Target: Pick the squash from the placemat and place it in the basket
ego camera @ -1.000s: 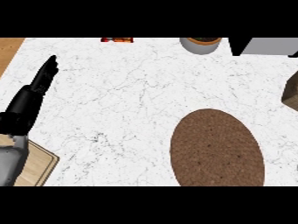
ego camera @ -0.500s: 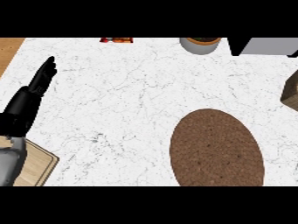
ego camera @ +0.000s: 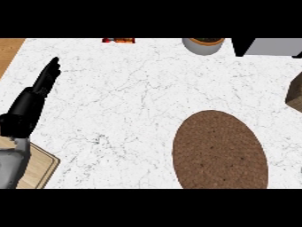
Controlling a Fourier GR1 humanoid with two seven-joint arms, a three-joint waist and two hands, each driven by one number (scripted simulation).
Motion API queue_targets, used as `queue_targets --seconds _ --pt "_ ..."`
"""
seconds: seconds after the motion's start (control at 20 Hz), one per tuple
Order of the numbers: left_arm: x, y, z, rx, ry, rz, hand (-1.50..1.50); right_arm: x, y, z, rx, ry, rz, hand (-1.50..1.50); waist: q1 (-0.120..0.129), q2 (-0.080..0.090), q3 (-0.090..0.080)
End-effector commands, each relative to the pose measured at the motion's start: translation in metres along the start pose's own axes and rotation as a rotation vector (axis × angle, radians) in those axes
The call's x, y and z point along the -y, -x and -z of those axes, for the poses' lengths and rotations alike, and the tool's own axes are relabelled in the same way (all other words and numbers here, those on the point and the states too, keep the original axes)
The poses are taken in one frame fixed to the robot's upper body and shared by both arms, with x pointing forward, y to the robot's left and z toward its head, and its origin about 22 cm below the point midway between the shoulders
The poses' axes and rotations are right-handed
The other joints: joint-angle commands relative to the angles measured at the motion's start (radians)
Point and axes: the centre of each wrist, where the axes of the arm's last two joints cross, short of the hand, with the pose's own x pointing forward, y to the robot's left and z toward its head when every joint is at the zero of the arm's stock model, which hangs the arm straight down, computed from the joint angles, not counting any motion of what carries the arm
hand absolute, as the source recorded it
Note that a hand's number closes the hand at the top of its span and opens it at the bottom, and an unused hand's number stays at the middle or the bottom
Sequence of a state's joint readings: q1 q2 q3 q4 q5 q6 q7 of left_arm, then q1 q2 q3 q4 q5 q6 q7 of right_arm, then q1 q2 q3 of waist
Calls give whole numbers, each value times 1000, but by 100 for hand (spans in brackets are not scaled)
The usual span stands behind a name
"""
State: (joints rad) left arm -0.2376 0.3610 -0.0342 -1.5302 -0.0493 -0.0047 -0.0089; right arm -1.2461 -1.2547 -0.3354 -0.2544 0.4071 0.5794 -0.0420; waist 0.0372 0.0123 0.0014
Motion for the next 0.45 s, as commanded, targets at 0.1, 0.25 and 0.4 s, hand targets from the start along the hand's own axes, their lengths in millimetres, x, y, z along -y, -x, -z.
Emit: queue_targets --seconds 0.1,0.25,0.4 --pt "-16 -10 2 13 -7 11 0 24 18 -19 -85 248 222 -150 9 5 2" --pt "-12 -6 -3 18 -18 3 0 41 39 -39 -111 333 267 -150 3 7 4" --pt "3 6 -9 -9 -22 3 0 56 51 -58 -95 384 295 -150 -10 8 6"
